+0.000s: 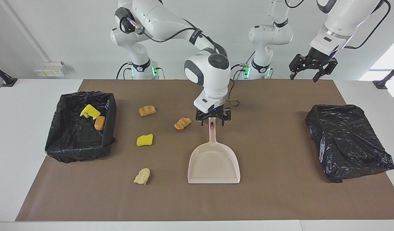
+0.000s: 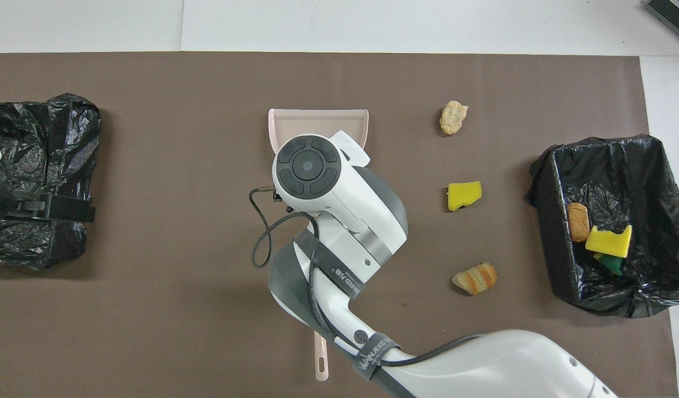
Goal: Sweep and dump trash in bin
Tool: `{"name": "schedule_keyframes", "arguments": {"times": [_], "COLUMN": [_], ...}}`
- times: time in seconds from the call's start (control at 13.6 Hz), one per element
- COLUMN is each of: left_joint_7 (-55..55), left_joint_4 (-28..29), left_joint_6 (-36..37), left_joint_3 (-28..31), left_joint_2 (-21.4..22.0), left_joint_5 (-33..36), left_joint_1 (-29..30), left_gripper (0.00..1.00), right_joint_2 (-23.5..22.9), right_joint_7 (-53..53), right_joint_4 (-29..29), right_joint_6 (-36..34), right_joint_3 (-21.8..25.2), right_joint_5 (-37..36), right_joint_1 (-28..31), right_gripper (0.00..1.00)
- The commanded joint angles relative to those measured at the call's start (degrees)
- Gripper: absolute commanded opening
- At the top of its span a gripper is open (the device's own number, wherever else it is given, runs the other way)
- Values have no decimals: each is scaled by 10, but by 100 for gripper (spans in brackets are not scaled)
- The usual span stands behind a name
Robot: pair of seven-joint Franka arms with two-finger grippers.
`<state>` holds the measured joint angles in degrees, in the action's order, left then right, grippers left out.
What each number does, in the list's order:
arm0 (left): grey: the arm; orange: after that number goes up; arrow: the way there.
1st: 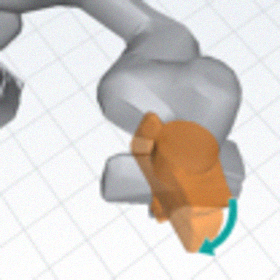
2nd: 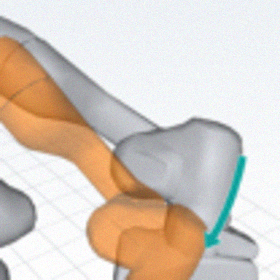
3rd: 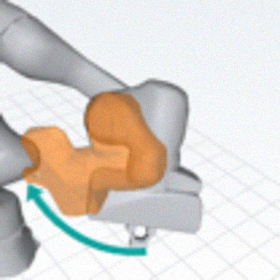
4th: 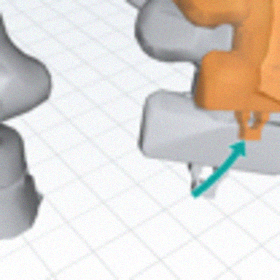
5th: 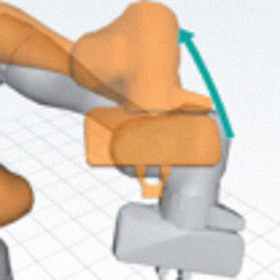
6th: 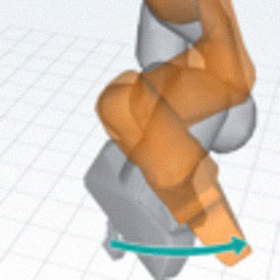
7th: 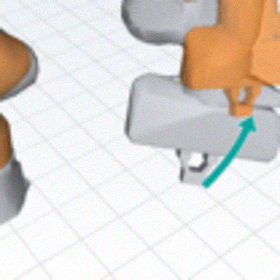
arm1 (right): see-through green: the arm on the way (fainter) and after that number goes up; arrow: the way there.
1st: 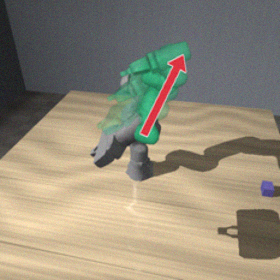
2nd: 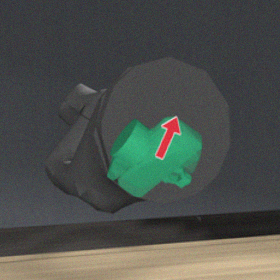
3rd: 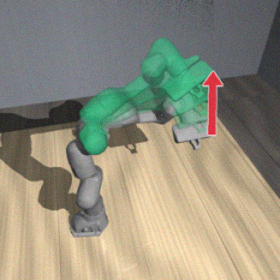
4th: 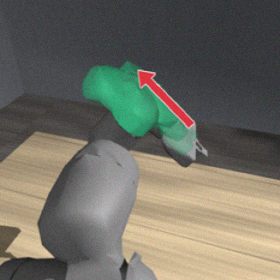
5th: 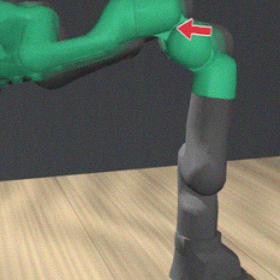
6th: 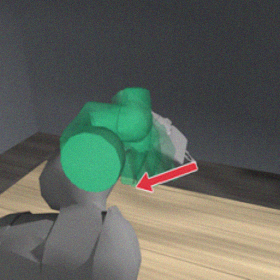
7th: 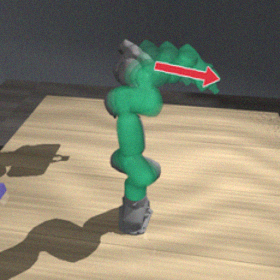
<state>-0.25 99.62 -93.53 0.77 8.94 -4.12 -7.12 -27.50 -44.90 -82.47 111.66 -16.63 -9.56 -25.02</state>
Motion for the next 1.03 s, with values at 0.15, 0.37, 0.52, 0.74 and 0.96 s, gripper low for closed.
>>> {"name": "schedule_keyframes", "arguments": {"times": [0.15,0.37,0.52,0.74,0.96], "left_joint_7": [-62,-91,-113,-155,-206], "left_joint_4": [-36,-100,-136,-160,-167], "left_joint_6": [-48,-42,-44,-85,-123], "left_joint_3": [-17,-50,-66,-103,-104], "left_joint_2": [-63,-130,-160,-204,-255], "left_joint_5": [-3,-3,-3,1,15], "left_joint_1": [-9,-8,-8,-11,-72], "left_gripper": [100,100,100,100,100], "right_joint_2": [174,236,273,285,268], "right_joint_7": [-25,-40,-48,-43,-45], "right_joint_4": [-225,-325,-397,-433,-471], "right_joint_6": [14,52,98,123,198], "right_joint_3": [-1,-1,-1,-1,-1], "right_joint_5": [43,84,121,141,141], "right_joint_1": [-27,-55,-63,-75,-93], "right_gripper": [100,100,100,100,94]}}
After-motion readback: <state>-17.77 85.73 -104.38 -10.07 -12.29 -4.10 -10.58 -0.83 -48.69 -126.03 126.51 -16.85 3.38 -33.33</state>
